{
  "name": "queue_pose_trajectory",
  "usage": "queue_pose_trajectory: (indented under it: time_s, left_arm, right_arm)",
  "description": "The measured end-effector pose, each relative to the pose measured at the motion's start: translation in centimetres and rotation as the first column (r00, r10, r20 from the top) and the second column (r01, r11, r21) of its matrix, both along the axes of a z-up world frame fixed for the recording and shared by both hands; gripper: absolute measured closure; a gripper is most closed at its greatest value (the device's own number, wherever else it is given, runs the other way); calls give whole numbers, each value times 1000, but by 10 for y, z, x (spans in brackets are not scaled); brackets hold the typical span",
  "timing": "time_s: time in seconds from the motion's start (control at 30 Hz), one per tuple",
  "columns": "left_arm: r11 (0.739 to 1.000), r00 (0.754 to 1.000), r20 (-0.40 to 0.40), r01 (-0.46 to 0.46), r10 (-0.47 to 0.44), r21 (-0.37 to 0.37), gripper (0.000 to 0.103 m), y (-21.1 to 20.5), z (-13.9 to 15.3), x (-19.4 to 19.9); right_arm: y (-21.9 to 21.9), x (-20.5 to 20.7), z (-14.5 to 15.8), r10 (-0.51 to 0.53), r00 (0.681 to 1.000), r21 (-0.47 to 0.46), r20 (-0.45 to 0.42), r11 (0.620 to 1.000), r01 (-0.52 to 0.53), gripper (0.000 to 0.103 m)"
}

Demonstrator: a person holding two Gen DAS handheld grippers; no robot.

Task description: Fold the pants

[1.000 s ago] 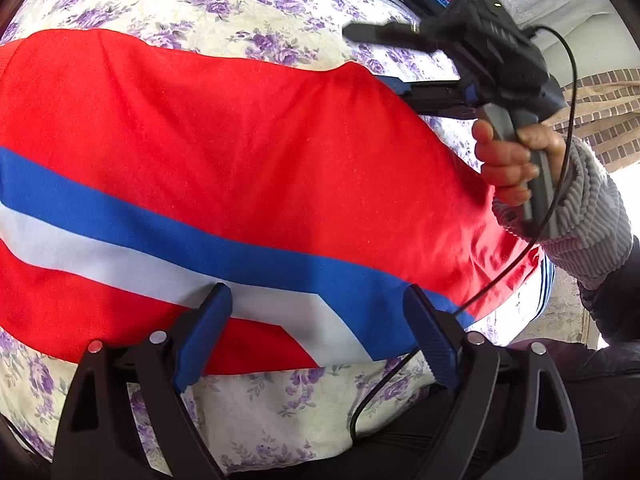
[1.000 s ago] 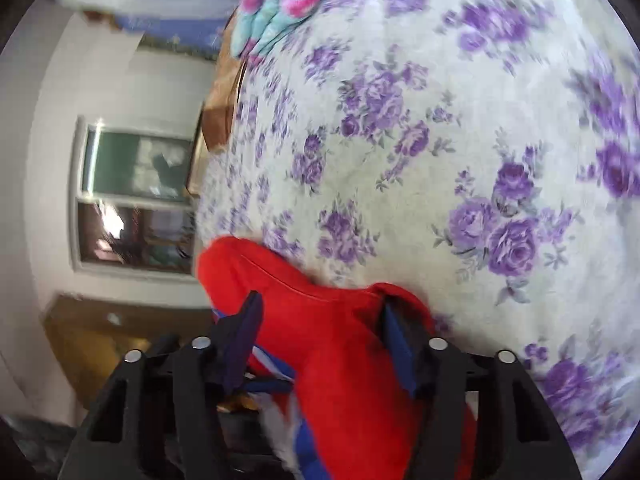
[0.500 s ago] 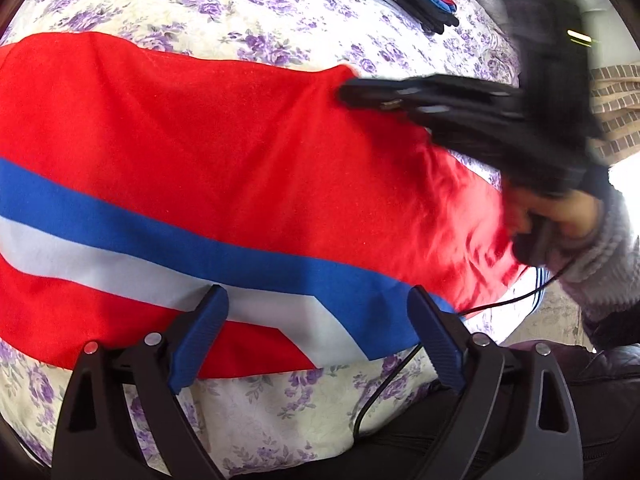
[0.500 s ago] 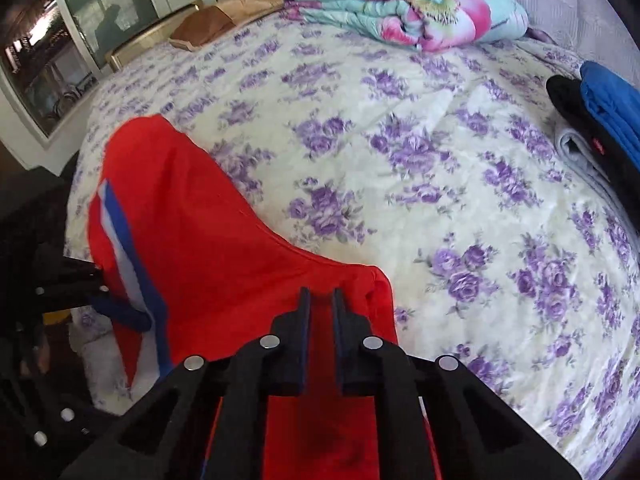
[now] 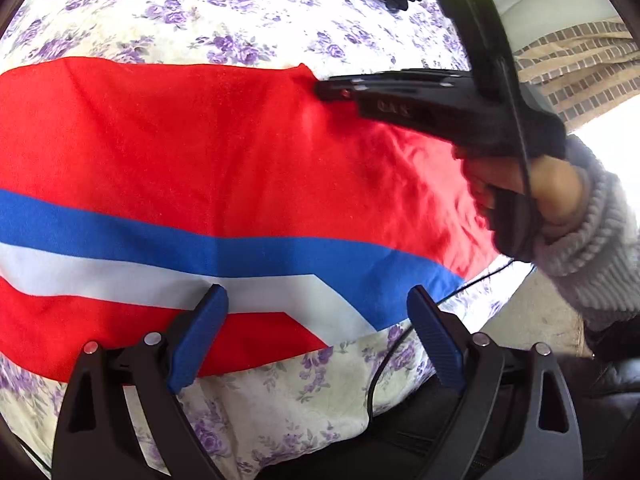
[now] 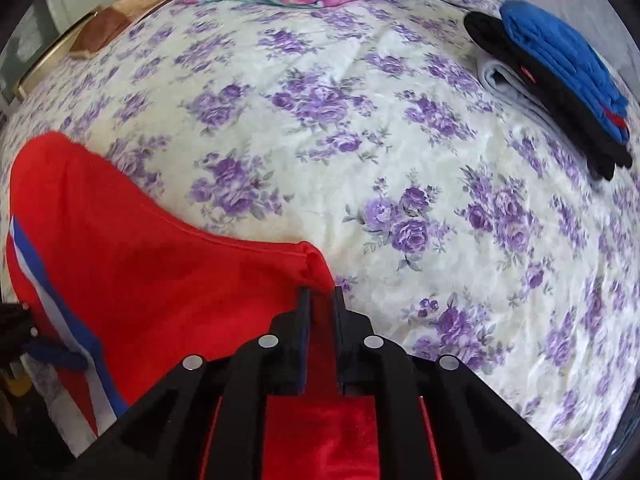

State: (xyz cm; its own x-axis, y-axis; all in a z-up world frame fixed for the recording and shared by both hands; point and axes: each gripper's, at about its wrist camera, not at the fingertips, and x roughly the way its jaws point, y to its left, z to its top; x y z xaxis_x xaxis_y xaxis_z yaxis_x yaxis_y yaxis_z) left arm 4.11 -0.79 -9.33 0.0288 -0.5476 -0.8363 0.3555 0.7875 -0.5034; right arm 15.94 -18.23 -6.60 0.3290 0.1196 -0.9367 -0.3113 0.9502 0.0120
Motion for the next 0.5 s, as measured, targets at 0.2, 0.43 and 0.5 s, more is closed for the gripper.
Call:
queue_pose_trajectory:
  time_s: [0.2,0.43,0.5]
  left_arm:
    - [999,999,32,35,-34,-19,8,-3,-2,-4]
    - [1000,999,50,-8,7,17,7,-10,-2,-5]
    - [998,997,51,-52,50,31,7,-10,0,-5]
  right_arm:
    - [-78,-75,78,-286,942,203,175,947,250,41]
    - [-218,-218,66,-683,709,200,175,730,654,41]
    - [-253,-254,55,-762,627,204,163,647,734,41]
